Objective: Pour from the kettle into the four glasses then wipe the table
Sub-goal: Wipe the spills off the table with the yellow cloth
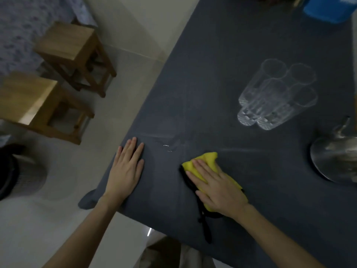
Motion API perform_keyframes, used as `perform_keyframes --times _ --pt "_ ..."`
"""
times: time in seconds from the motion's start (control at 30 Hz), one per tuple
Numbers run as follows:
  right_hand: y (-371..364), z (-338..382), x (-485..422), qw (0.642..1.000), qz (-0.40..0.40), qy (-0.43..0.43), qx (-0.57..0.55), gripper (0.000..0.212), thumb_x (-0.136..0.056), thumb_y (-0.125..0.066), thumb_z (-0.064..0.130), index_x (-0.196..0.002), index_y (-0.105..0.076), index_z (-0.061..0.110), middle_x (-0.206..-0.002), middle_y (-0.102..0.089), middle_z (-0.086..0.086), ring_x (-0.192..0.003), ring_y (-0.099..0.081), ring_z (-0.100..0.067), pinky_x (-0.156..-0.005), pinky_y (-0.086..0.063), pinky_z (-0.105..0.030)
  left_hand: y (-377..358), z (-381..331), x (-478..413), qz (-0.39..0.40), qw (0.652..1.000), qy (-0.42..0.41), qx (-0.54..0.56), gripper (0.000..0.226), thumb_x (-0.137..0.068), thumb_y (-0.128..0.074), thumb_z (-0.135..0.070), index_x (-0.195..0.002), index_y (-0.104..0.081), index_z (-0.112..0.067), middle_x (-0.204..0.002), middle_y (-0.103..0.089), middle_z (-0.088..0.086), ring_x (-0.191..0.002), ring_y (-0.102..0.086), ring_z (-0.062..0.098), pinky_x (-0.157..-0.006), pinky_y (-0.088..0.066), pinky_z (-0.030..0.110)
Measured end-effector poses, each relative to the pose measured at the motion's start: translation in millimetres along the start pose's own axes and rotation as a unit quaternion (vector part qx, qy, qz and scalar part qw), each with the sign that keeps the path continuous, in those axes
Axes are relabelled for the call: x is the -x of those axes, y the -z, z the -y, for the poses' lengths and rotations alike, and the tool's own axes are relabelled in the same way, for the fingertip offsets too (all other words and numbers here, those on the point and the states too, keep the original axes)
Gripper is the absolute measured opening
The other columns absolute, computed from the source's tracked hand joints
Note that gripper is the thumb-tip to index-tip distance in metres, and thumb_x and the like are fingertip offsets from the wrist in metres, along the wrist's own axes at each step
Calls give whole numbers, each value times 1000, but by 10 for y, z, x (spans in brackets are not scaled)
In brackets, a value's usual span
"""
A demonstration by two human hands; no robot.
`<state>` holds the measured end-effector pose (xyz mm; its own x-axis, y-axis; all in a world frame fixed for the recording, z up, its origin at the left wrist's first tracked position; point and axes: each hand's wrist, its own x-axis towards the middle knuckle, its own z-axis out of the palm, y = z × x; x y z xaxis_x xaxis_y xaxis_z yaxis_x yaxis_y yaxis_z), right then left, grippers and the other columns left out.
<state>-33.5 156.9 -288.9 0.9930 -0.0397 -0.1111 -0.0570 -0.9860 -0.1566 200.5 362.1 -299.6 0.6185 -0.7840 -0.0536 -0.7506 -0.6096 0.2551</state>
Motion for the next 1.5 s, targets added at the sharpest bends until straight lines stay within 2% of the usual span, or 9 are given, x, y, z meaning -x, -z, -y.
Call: perform_keyframes --times 0.17,0.33,0.63,0.77,0.93,1.07,1.13,1.3,1.5 --pt "-4 467 -892 992 28 122 6 67 -96 -32 53 -152 -16 21 -160 -6 -12 -148 1 -26 -116 -14 -55 -3 128 -6 -27 999 28 35 50 -100 -26 -26 -148 -28 -15 -158 -18 8 -146 -15 22 -119 -8 39" --pt "73 314 -1317 988 35 148 -16 64 -94 -38 56 -150 -22 31 -161 -6 -5 -148 1 -20 -115 -20 -50 -34 151 -15 -35 998 19 39 54 -95 -37 -16 -148 -27 -12 -157 -20 11 -146 -13 21 -118 -11 38" --pt "196 -443 -1673 989 -2 145 2 60 -92 -43 48 -148 -32 29 -159 -20 -7 -147 -13 -24 -108 -34 -44 -48 119 -21 -29 999 37 22 54 -95 -34 -22 -148 -28 -14 -157 -20 8 -146 -15 21 -118 -12 37" --pt "277 -905 -1811 997 -25 78 14 56 -93 -40 39 -147 -34 25 -157 -24 -10 -146 -18 -25 -110 -32 -43 -30 102 -16 -17 999 48 16 54 -97 -34 -24 -149 -24 -16 -158 -17 7 -146 -12 20 -118 -8 35" --pt "371 -1393 -1945 998 -46 -41 18 54 -95 -31 44 -147 -31 30 -158 -21 -8 -147 -14 -26 -114 -25 -43 0 91 -12 -14 998 52 10 54 -97 -34 -26 -149 -25 -16 -157 -19 6 -146 -14 20 -118 -5 33" --pt "430 -1638 -2069 969 -107 -222 -22 49 -100 -31 39 -147 -32 26 -157 -21 -15 -147 -12 -28 -117 -21 -46 4 94 -14 -16 999 50 12 54 -96 -33 -26 -148 -27 -15 -157 -21 8 -145 -16 21 -118 -7 34" --pt "420 -1671 -2120 958 -121 -252 -55 47 -101 -33 35 -147 -33 24 -158 -20 -15 -147 -10 -26 -118 -19 -45 1 95 -15 -17 999 48 14 53 -96 -30 -27 -148 -27 -15 -156 -22 8 -145 -17 21 -117 -9 35" --pt "360 -1443 -2314 963 -141 -199 -112 47 -100 -34 33 -141 -42 12 -154 -30 -17 -145 -21 -28 -119 -16 -36 -23 114 -21 -16 999 42 8 52 -99 -19 -32 -148 -28 -15 -157 -21 8 -145 -16 21 -118 -8 34" --pt "240 -335 -2432 975 -180 -34 -122 39 -95 -49 19 -129 -56 2 -135 -56 -17 -129 -49 -28 -111 -28 -33 -18 120 -32 -10 999 37 10 54 -95 -31 -26 -147 -30 -13 -157 -21 9 -145 -17 22 -118 -10 36"
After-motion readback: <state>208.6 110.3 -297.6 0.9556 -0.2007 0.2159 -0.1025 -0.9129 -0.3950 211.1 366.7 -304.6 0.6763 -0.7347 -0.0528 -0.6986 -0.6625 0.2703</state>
